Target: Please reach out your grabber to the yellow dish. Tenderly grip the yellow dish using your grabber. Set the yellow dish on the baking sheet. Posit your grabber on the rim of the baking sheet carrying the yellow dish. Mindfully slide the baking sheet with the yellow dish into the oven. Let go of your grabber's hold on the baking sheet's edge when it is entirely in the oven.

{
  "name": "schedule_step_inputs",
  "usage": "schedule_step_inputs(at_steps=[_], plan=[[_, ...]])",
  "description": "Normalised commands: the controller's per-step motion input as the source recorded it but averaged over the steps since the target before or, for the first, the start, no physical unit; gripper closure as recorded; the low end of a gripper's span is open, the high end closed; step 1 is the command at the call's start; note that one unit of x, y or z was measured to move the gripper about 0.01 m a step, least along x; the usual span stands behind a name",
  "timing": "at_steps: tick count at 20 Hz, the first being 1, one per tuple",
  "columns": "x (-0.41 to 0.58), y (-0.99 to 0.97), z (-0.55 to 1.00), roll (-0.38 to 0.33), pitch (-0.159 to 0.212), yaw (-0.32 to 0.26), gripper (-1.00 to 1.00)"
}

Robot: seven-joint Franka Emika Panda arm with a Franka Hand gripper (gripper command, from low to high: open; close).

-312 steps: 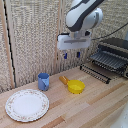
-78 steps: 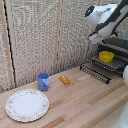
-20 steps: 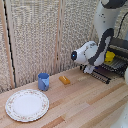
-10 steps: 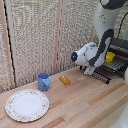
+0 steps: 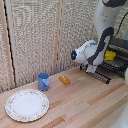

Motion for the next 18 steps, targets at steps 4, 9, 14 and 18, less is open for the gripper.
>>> schedule_step_inputs(at_steps=[4,9,14,18], plan=[[0.231,-0.49,0.74,0.099,0.133,-0.101,1.00],[0.231,-0.75,0.60,0.069,0.156,-0.051,1.00],[0.130,-1.00,0.40,0.026,0.031,-0.004,1.00],[0.116,-0.98,0.43,-0.009,0.012,-0.026,1.00]])
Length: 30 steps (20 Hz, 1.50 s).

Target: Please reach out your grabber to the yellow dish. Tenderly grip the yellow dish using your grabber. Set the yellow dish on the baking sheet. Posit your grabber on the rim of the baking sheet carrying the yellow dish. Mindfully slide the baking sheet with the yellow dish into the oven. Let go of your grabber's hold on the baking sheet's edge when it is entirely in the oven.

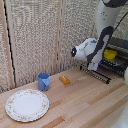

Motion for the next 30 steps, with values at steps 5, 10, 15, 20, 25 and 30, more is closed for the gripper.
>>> schedule_step_inputs(at_steps=[5,10,15,20,25,30], plan=[[0.054,-0.98,0.39,-0.006,0.010,-0.046,1.00],[0.000,-1.00,0.43,0.077,0.000,-0.004,1.00],[0.000,-0.91,0.29,0.072,0.000,-0.001,1.00],[0.000,-0.74,0.24,-0.002,-0.055,0.000,1.00],[0.000,-0.25,0.05,-0.074,-0.035,0.002,1.00],[0.023,0.04,0.01,-0.012,0.007,-0.005,-1.00]])
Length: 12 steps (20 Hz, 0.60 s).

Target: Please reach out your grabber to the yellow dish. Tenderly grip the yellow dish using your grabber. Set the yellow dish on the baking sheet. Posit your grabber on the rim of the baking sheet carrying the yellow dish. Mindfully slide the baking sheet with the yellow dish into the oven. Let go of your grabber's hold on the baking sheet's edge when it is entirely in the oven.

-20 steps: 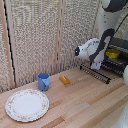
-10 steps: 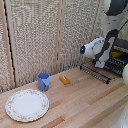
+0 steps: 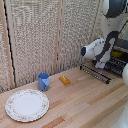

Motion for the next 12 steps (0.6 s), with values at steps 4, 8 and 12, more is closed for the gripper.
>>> schedule_step_inputs(at_steps=[4,8,12], plan=[[0.138,0.36,0.12,0.006,0.006,-0.070,-1.00],[0.139,0.36,0.25,0.034,0.009,-0.225,-1.00],[0.113,0.26,0.46,0.117,0.003,-0.202,-1.00]])
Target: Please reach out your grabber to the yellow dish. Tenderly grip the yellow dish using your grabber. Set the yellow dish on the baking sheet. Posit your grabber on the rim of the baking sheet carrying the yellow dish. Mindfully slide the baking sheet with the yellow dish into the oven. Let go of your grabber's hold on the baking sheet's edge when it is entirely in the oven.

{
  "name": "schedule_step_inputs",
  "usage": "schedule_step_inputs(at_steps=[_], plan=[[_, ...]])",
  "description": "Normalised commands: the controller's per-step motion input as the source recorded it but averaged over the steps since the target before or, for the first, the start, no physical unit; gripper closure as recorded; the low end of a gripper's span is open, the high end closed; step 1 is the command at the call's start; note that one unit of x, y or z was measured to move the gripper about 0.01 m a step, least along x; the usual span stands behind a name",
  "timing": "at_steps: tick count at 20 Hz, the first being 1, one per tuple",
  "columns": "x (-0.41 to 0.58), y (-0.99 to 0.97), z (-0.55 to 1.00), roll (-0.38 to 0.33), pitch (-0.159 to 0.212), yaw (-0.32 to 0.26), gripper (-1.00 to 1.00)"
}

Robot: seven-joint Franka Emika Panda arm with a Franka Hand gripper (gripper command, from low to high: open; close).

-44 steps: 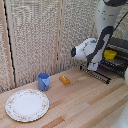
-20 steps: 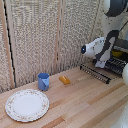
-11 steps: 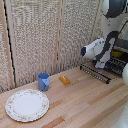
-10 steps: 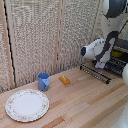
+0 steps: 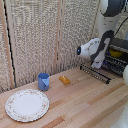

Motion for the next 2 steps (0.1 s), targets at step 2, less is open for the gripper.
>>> schedule_step_inputs(at_steps=[2], plan=[[0.101,0.30,0.45,0.217,0.018,-0.115,-1.00]])
